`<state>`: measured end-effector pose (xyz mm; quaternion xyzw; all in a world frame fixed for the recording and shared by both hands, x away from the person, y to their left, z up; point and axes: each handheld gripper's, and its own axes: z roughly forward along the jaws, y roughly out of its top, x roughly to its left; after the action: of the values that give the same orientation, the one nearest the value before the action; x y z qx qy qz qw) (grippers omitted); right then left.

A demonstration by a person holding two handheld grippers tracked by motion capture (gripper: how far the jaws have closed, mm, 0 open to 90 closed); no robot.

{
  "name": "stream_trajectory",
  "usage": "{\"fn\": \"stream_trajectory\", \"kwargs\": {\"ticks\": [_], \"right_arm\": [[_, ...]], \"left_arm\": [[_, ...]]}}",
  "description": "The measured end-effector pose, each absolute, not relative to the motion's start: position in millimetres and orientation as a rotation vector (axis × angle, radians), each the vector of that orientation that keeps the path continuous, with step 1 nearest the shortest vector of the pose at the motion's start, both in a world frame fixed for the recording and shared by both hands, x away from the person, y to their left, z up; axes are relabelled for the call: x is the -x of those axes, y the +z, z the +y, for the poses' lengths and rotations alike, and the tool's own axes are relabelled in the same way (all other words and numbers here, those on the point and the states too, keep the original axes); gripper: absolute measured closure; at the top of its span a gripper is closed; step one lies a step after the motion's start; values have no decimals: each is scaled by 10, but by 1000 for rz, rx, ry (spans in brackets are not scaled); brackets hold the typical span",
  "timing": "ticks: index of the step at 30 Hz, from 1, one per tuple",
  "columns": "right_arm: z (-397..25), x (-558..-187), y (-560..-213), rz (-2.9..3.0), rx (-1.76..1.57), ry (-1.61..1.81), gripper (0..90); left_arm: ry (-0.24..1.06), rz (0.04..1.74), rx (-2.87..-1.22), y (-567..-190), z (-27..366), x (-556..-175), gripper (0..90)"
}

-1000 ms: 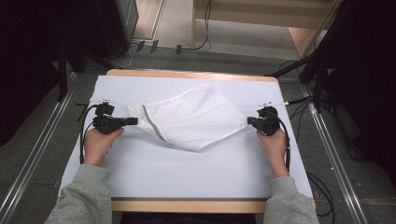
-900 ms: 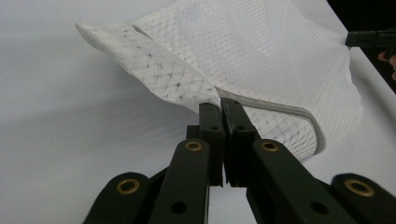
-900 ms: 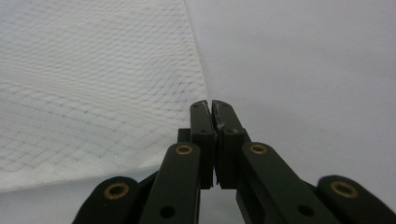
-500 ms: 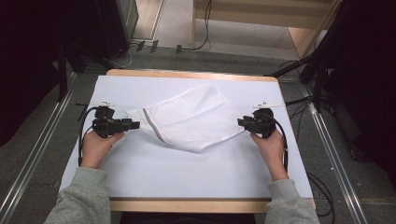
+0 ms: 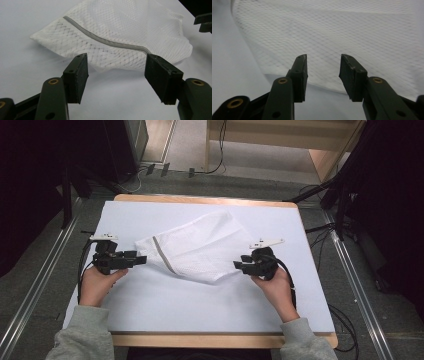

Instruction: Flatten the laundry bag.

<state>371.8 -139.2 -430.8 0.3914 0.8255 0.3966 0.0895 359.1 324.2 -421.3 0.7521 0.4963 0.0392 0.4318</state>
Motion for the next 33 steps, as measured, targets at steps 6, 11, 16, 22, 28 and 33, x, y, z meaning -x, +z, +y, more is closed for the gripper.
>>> {"fn": "stream_trajectory", "kwargs": {"ticks": [6,11,16,22,28,33], "right_arm": [[-1119,-3674,-4302,2532,-1079,1204,670],[-921,-3627,-4292,2593,-1002,1212,704],[-751,-3584,-4290,2631,-949,1218,676],[-588,-3553,-4305,2693,-885,1237,720],[-378,-3518,-4374,2735,-805,1225,650],[-268,-3585,-4484,2732,-801,1159,588]], "left_arm": [[110,1246,-1876,-4214,3258,-3524,362],[115,1233,-1867,-4200,3254,-3459,362],[121,1244,-1877,-4211,3260,-3410,362],[130,1262,-1872,-4224,3304,-3354,363],[140,1271,-1871,-4226,3341,-3295,363],[143,1280,-1874,-4242,3370,-3260,363]]}}
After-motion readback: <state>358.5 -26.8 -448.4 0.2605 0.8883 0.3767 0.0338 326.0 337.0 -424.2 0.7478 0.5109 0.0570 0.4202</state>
